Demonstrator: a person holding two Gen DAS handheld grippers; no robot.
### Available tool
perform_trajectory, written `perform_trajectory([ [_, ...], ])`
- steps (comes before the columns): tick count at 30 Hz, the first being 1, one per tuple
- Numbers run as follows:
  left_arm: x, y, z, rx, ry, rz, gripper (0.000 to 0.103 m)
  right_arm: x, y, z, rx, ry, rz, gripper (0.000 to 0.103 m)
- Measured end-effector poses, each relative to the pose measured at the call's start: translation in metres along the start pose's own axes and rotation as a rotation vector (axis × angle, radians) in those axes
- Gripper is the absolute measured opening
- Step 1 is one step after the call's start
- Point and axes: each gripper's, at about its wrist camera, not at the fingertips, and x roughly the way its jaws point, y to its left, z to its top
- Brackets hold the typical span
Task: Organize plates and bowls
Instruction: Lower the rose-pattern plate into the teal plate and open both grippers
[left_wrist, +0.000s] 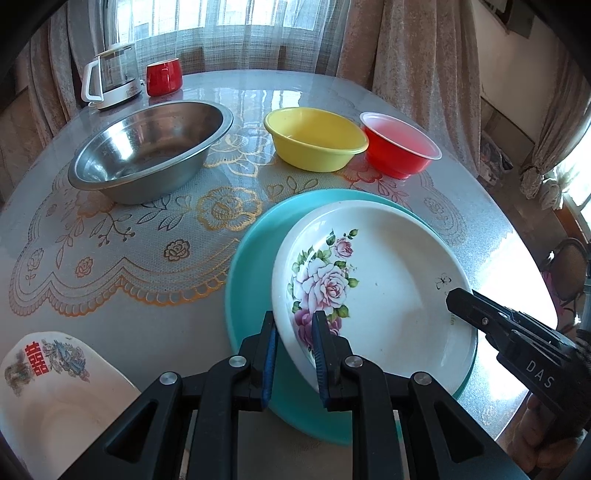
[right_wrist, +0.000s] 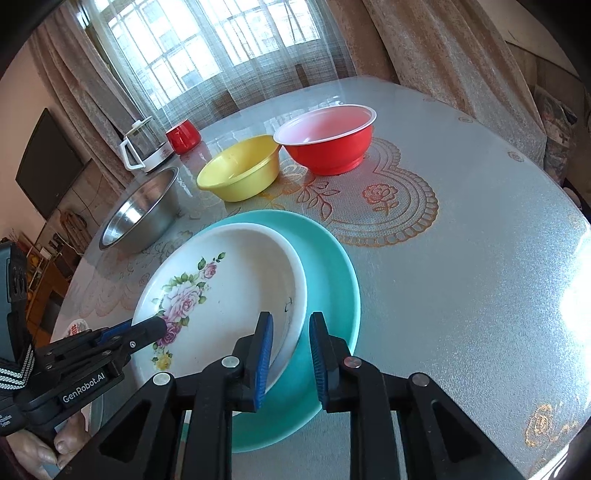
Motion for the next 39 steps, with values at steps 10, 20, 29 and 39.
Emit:
perform_trajectory([
  [10, 0.0, -0.002, 0.0, 0.009, -0.013, 0.018, 0.019, 0.006, 0.004, 0.003, -0.015, -0.014, -0.032, 0.014],
  [20, 0.0, -0.006, -0.002, 0.032, -0.025, 0.038, 0.019, 0.006, 0.004, 0.001, -0.011, -0.008, -0.035, 0.014],
  [29, -0.001, -0.01, -0.004, 0.047, -0.032, 0.058, 0.02, 0.005, 0.004, 0.0, -0.014, -0.007, -0.041, 0.015],
  [39, -0.002, -0.012, -0.006, 0.05, -0.034, 0.073, 0.021, 0.006, 0.002, -0.002, 0.005, 0.019, -0.032, 0.018],
])
